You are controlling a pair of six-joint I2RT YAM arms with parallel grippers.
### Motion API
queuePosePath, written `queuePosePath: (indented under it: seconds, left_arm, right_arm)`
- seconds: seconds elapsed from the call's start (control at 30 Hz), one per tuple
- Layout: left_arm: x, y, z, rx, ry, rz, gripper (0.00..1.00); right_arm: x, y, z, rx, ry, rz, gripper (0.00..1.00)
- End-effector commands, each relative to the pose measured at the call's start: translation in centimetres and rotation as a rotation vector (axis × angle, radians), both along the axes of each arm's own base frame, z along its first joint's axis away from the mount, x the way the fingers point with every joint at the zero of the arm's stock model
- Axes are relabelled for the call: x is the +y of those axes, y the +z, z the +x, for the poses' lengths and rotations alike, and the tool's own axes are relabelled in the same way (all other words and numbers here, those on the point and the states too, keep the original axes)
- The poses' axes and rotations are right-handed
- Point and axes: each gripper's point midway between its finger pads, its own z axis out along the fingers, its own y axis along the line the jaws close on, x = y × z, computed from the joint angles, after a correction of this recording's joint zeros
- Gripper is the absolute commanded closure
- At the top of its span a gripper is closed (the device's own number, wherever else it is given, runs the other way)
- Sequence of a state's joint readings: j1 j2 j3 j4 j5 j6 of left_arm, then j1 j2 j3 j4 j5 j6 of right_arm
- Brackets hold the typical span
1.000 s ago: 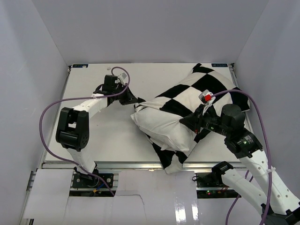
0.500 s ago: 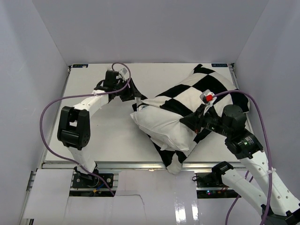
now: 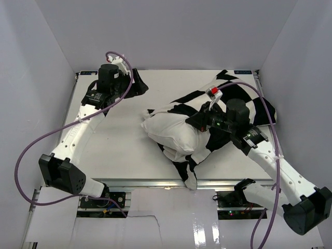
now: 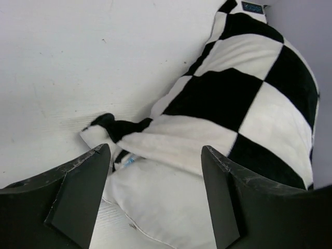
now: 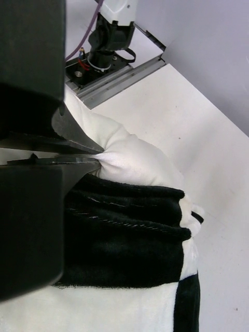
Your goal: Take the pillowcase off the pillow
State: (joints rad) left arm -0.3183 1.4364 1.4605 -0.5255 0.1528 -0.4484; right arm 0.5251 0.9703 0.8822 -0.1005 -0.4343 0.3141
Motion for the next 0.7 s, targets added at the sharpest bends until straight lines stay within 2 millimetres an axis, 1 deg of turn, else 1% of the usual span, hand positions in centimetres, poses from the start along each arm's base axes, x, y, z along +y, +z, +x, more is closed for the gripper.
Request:
queuePosePath:
  seconds: [0.0, 0.03, 0.07, 0.1, 0.13, 0.17, 0.2, 0.23, 0.27, 0.3, 0.33, 0.37, 0.4, 0.43, 0.47, 0.5, 0.57, 0.6, 0.63, 0.67]
  left_arm:
    - [0.0, 0.8, -3.0, 0.01, -0.016, -0.039, 0.19]
    - [-0.4, 0.9, -3.7, 0.003, -0.031, -0.073, 0.18]
    - [-0.9, -0.6, -4.4, 0.015, -0.05, -0.101, 0.18]
    - [-0.9, -1.0, -5.0, 0.029, -0.024, -0.146, 0.18]
    - [-1.0, 0.0, -6.0, -0.01, -0.032, -0.178, 0.17]
    - [-1.2, -0.2, -6.3, -0.022, -0.039, -0.198, 0.17]
    - [-1.1, -1.8, -6.7, 0.014, -0.027, -0.204, 0.16]
    - [-1.4, -1.8, -7.1, 0.02, -0.034, -0.228, 0.16]
    - [-1.8, -2.0, -7.4, 0.025, -0.045, -0.239, 0.15]
    - [-2.0, -2.9, -7.7, 0.047, -0.05, -0.242, 0.14]
    - [-2.5, -2.6, -7.9, 0.041, -0.059, -0.261, 0.14]
    - [-2.6, -2.9, -8.1, 0.043, -0.059, -0.268, 0.14]
    - [-2.9, -3.8, -8.4, 0.058, -0.062, -0.268, 0.13]
    - [-3.1, -4.0, -8.5, 0.06, -0.066, -0.273, 0.13]
    - [-3.4, -4.5, -8.6, 0.071, -0.074, -0.269, 0.13]
    - [-3.6, -5.0, -8.6, 0.082, -0.078, -0.261, 0.12]
    - [-4.2, -6.4, -8.9, 0.11, -0.088, -0.243, 0.12]
    - [-4.4, -6.9, -9.1, 0.119, -0.092, -0.24, 0.12]
    - [-4.6, -7.7, -9.3, 0.134, -0.094, -0.234, 0.12]
    - [-5.1, -8.0, -9.6, 0.139, -0.105, -0.238, 0.12]
  right_arm:
    - [1.3, 7.8, 3.4, -0.183, -0.079, 0.127, 0.92]
    - [1.4, 8.0, 3.8, -0.184, -0.087, 0.119, 0.92]
    - [1.5, 8.3, 4.3, -0.193, -0.109, 0.117, 0.92]
    - [1.9, 8.5, 4.5, -0.197, -0.114, 0.114, 0.92]
    - [2.1, 9.5, 4.7, -0.221, -0.123, 0.132, 0.92]
    - [2.2, 9.7, 5.0, -0.227, -0.145, 0.138, 0.92]
    - [2.9, 9.6, 4.8, -0.217, -0.137, 0.145, 0.92]
    - [3.3, 9.4, 4.7, -0.211, -0.134, 0.143, 0.92]
    - [4.3, 8.9, 4.1, -0.206, -0.119, 0.138, 0.92]
    - [4.9, 8.4, 3.8, -0.202, -0.112, 0.127, 0.92]
    - [5.2, 7.2, 3.7, -0.196, -0.122, 0.105, 0.92]
    - [5.6, 6.5, 3.4, -0.189, -0.117, 0.094, 0.92]
    - [6.3, 5.6, 2.7, -0.175, -0.099, 0.08, 0.84]
    - [6.5, 4.9, 2.4, -0.162, -0.096, 0.069, 0.74]
    - [6.4, 3.5, 2.2, -0.136, -0.102, 0.04, 0.62]
    - [6.2, 3.2, 1.8, -0.129, -0.101, 0.035, 0.5]
    - [5.7, 2.6, 1.7, -0.118, -0.116, 0.016, 0.42]
    - [5.1, 2.6, 1.4, -0.116, -0.123, 0.007, 0.36]
    - [4.8, 2.8, 1.2, -0.118, -0.128, 0.003, 0.34]
    - [4.5, 3.7, 1.0, -0.141, -0.128, 0.009, 0.33]
